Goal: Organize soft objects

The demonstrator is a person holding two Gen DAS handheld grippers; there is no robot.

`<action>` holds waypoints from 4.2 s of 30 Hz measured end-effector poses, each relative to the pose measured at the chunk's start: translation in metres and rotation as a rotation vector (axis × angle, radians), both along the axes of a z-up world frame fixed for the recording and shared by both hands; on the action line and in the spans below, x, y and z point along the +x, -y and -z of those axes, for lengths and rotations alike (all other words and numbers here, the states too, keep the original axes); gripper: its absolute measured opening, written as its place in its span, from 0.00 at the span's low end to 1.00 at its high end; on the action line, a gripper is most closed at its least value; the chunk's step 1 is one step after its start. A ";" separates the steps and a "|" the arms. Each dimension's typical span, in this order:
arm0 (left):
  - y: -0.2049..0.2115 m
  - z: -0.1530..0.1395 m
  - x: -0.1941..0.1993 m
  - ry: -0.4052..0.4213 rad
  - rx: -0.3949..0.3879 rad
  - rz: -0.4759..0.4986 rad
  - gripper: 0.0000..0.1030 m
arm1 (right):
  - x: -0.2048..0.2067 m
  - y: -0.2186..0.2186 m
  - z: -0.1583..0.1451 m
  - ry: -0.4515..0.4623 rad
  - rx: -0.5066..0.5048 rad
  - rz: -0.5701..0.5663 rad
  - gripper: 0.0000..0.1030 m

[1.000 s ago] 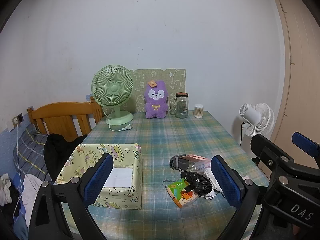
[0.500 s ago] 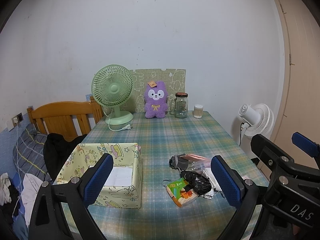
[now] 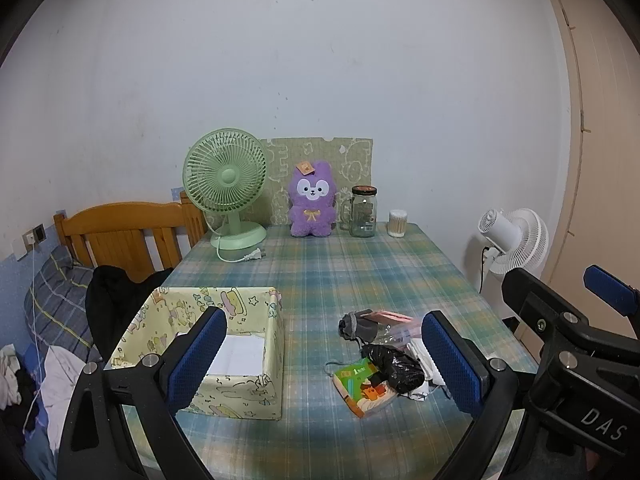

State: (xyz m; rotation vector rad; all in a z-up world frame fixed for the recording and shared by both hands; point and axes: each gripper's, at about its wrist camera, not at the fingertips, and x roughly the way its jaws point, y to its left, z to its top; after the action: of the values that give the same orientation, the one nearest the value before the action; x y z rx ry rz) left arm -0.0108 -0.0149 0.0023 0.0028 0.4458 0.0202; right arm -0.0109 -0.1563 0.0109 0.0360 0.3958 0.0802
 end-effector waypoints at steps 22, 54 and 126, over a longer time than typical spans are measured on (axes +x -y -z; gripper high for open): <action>0.009 0.026 0.010 0.014 -0.018 0.022 0.96 | 0.011 0.001 0.018 0.006 0.005 -0.020 1.00; 0.057 0.115 0.064 -0.170 -0.027 0.133 0.89 | 0.068 0.037 0.117 -0.196 0.006 0.033 0.93; 0.073 0.074 0.075 -0.180 -0.004 0.201 0.41 | 0.079 0.027 0.078 -0.181 0.014 0.054 0.71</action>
State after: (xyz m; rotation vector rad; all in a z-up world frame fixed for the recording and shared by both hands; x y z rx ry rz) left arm 0.0645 -0.0882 -0.0718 0.0454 0.6242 -0.1799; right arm 0.0678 -0.1835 -0.0669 0.0677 0.5750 0.0259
